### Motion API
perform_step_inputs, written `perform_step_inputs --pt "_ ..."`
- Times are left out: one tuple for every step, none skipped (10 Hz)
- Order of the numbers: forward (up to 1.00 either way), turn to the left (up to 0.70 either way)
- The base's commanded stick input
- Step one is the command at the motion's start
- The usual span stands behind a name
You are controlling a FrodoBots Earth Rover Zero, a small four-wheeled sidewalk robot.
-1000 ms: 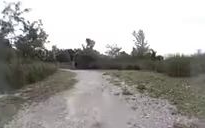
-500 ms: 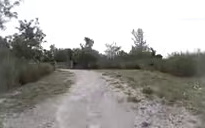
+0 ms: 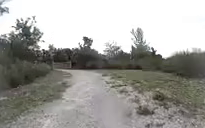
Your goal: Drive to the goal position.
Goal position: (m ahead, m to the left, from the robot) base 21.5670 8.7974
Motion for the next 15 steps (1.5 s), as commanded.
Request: perform_step_inputs --pt "0.7 0.0" --pt "0.7 0.0" --pt "0.7 0.0" --pt "0.7 0.0" --pt "0.7 0.0" --pt "0.7 0.0" --pt "0.7 0.0" --pt "0.7 0.0" --pt "0.7 0.0" --pt "0.7 0.0" --pt "0.7 0.0" --pt "0.7 0.0" --pt "0.7 0.0" --pt "0.7 0.18" --pt "0.7 0.35"
